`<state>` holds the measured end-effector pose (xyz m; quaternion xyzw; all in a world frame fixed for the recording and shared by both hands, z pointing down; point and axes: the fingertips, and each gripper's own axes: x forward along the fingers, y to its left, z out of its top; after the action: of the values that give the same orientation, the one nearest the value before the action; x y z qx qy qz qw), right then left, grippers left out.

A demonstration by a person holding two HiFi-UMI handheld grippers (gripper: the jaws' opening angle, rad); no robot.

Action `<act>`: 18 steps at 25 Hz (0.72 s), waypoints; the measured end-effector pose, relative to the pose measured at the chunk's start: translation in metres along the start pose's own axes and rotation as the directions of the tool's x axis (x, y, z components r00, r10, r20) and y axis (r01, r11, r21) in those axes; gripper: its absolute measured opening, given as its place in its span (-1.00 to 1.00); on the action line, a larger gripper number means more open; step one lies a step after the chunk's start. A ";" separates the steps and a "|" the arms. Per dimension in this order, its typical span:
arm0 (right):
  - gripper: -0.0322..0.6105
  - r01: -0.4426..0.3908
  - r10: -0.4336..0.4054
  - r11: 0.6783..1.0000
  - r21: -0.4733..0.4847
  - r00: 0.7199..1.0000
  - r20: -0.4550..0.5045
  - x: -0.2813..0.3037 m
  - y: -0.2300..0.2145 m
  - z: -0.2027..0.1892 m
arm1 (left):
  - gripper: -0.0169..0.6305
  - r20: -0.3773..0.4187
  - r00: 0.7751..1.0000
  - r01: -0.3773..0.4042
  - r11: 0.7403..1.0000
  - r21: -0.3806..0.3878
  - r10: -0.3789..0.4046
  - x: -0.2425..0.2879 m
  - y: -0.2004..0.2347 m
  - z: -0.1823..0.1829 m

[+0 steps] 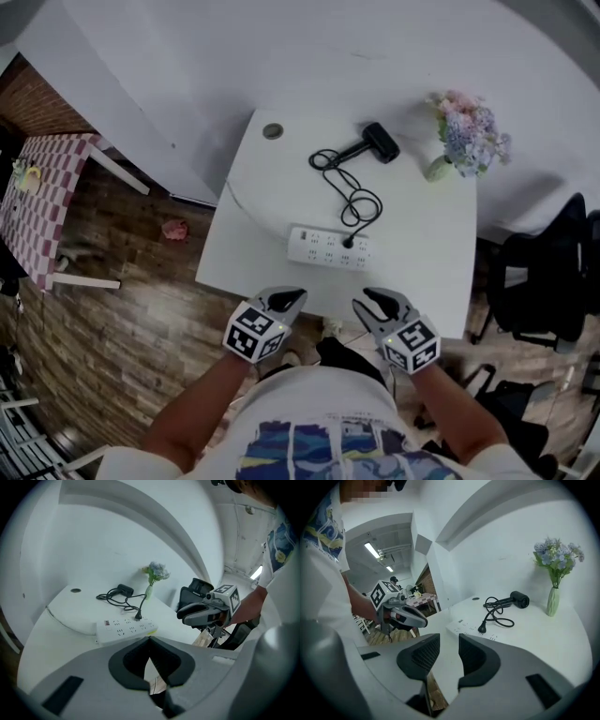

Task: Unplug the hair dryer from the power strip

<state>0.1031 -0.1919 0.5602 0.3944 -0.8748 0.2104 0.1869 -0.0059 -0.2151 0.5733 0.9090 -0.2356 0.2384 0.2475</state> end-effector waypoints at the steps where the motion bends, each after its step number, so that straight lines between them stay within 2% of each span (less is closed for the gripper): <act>1: -0.55 -0.002 0.002 1.000 0.001 1.000 -0.006 0.004 -0.008 0.001 | -0.94 -0.011 1.000 -0.001 1.000 0.000 0.001 0.007 0.004 0.002; 6: -0.55 -0.017 0.017 1.000 0.005 0.999 -0.029 0.021 -0.040 0.003 | -0.94 -0.050 0.998 -0.023 1.000 -0.008 0.022 0.035 0.020 0.010; 18: -0.54 -0.061 0.061 0.998 0.002 0.996 -0.070 0.061 -0.087 0.004 | -0.94 -0.101 0.993 -0.062 0.998 -0.016 0.060 0.081 0.050 0.016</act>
<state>0.1315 -0.2834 0.6055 0.3601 -0.8793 0.2297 0.2108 0.0347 -0.2876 0.6220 0.8859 -0.2527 0.2891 0.2603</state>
